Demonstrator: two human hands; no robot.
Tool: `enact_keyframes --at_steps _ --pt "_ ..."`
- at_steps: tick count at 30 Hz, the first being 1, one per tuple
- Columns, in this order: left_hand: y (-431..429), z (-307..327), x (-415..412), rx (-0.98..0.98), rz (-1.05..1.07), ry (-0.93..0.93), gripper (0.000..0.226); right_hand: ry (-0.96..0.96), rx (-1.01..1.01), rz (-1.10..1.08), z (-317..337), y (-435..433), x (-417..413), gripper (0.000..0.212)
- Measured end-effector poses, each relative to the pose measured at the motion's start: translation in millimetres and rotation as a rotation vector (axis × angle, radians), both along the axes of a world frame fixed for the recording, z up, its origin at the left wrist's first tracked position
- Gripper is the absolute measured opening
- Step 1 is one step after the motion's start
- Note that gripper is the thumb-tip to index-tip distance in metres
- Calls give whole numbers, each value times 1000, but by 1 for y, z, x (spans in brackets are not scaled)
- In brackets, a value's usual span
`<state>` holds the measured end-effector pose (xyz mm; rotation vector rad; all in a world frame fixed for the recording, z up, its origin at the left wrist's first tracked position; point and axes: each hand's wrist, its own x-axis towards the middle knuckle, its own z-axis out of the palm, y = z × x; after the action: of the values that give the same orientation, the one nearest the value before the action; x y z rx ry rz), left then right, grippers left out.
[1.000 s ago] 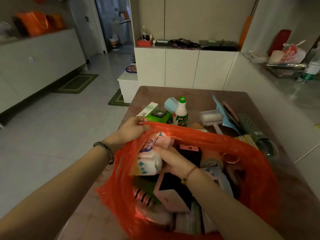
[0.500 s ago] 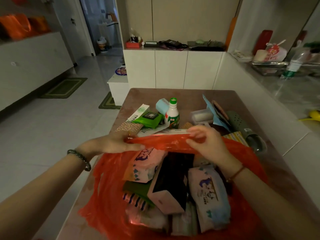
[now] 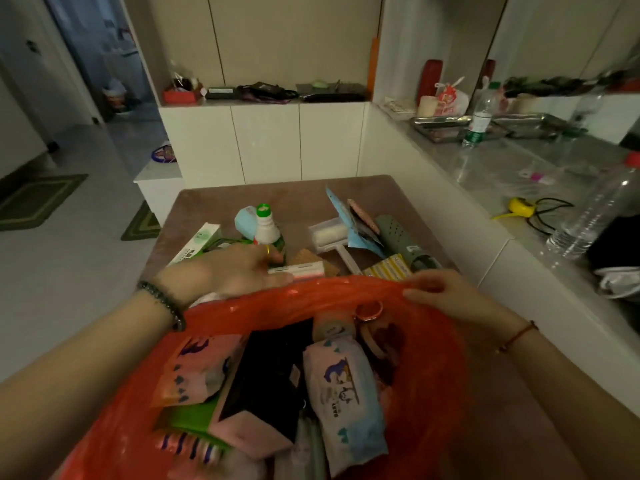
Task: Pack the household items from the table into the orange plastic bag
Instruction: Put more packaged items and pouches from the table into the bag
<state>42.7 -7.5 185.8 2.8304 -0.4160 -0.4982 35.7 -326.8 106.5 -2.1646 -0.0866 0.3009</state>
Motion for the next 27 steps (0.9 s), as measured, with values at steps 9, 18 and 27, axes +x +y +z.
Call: enact_keyframes --at_steps 9,18,27 --pt "-113 -67 63 -437 41 -10 43 113 -22 -517 -59 -23 55 46" --pt "-139 -99 82 -485 93 122 43 152 -32 -632 -106 -16 81 47" --pt "-118 -69 51 -912 174 80 47 -281 584 -513 -8 2 35 32"
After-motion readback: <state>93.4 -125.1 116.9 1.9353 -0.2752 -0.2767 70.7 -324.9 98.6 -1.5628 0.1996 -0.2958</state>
